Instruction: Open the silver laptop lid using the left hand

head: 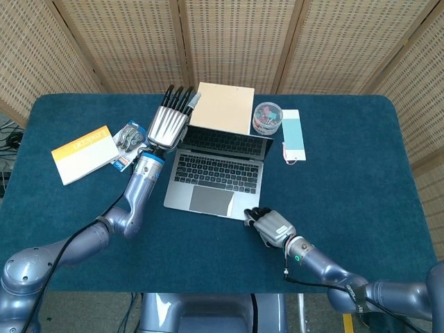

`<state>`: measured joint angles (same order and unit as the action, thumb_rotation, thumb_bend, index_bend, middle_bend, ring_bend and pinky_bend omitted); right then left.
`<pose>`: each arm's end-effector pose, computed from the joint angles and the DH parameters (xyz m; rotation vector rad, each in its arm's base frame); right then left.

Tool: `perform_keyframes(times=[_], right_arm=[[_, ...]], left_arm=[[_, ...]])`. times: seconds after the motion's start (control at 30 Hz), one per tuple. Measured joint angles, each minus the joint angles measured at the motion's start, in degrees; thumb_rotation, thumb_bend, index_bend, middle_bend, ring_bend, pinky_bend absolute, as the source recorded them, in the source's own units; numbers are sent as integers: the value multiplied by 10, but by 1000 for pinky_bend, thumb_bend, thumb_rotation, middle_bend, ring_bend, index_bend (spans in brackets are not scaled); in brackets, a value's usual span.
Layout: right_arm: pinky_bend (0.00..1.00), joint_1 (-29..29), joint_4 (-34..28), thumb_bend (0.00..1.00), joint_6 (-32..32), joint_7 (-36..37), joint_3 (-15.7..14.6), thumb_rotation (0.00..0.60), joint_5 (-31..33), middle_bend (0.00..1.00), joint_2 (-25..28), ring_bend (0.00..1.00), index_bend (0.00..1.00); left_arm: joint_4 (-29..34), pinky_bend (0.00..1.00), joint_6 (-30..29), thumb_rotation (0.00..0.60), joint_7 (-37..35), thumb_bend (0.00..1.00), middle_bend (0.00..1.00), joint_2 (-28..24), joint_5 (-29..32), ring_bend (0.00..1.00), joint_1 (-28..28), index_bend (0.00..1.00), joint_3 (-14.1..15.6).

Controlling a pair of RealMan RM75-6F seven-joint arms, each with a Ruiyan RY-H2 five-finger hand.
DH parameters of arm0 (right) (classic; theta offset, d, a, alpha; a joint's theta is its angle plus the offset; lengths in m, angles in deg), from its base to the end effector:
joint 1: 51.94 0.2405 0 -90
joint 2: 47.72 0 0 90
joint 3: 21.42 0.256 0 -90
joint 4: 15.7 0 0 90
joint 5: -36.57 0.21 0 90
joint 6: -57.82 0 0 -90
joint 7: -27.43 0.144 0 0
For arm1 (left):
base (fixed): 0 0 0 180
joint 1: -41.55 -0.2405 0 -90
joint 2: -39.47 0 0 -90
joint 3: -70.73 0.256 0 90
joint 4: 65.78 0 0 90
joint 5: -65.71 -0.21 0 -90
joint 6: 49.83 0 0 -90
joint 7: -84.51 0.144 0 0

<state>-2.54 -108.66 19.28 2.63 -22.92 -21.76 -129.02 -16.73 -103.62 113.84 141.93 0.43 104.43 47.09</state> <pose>-0.1649 -0.2966 -0.0389 2.3074 -0.9706 0.5136 -0.0491 0.4760 0.0061 -1.6672 -0.3744 -0.9352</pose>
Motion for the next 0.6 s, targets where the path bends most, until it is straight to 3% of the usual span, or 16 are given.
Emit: perform_keyframes(times=[0.6], right_arm=[[148, 10, 11, 1000, 9, 16, -5, 600, 4, 95, -3, 19, 190]], left_arm=[[-112, 0, 38, 600, -62, 438, 0, 36, 10, 0, 43, 0, 1]])
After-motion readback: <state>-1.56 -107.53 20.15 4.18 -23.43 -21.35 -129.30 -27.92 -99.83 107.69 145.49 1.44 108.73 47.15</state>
